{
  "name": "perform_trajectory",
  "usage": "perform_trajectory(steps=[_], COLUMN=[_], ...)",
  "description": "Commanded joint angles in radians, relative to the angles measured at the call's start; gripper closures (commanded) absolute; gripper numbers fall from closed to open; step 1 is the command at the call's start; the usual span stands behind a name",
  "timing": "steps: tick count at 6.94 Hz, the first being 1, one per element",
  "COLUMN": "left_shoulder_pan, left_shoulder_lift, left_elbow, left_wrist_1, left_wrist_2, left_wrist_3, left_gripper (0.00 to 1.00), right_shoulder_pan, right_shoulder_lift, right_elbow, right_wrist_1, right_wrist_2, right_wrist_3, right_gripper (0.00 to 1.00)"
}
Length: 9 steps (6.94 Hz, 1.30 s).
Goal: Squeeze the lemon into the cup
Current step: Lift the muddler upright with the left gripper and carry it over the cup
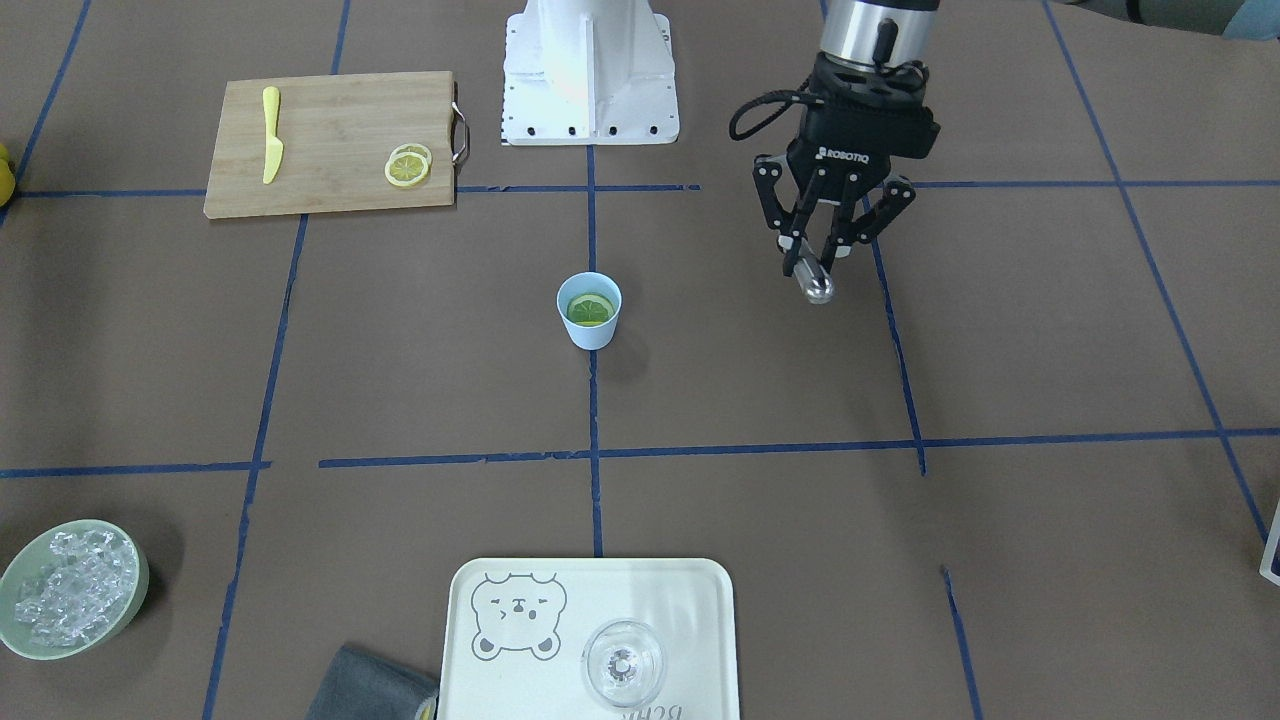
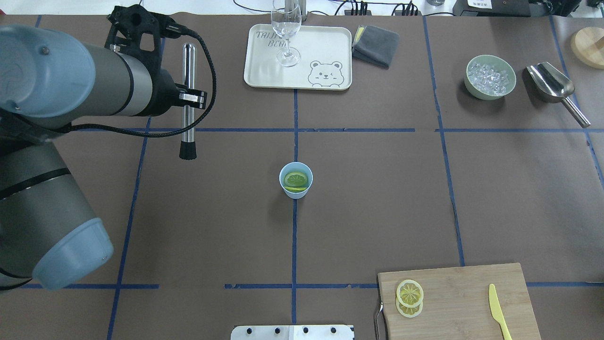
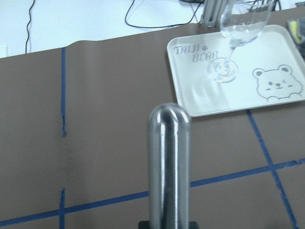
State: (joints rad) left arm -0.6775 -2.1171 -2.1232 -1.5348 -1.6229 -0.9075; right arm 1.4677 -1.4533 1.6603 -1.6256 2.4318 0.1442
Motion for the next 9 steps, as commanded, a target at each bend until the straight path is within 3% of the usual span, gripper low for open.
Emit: perform_trajectory(steps=[1, 2, 3, 4, 8, 9], left_shoulder_pan=[0.039, 0.045, 0.047, 0.061, 0.348, 0.443], left_shoulder_lift=[-0.044, -0.044, -0.034, -0.021, -0.02, -0.02], left_elbow=[-0.027, -0.021, -0.011, 0.006, -0.018, 0.012], left_wrist_1=[-0.011, -0.072, -0.264, -0.325, -0.442, -0.468], left_wrist_2=[0.026, 0.032, 0.088, 0.107, 0.744, 0.961], left_wrist_3=[-0.004, -0.007, -0.001, -0.007, -0.036, -0.036], left_gripper=[1.0, 1.0, 1.0, 1.0, 1.0, 1.0], right_shoulder_pan=[0.0, 0.0, 0.008, 0.01, 0.026, 0.026], right_shoulder_lift=[-0.001, 0.001, 0.001, -0.001, -0.022, -0.022], right_elbow=[-0.001, 0.001, 0.001, 0.001, 0.002, 0.001], right_wrist_1=[0.001, 0.001, 0.001, 0.001, 0.001, 0.001], right_wrist_2=[0.0, 0.001, 0.001, -0.005, -0.005, -0.007], right_wrist_3=[-0.002, -0.002, -0.002, -0.003, -0.006, -0.006], right_gripper=[0.0, 0.0, 0.0, 0.0, 0.0, 0.0])
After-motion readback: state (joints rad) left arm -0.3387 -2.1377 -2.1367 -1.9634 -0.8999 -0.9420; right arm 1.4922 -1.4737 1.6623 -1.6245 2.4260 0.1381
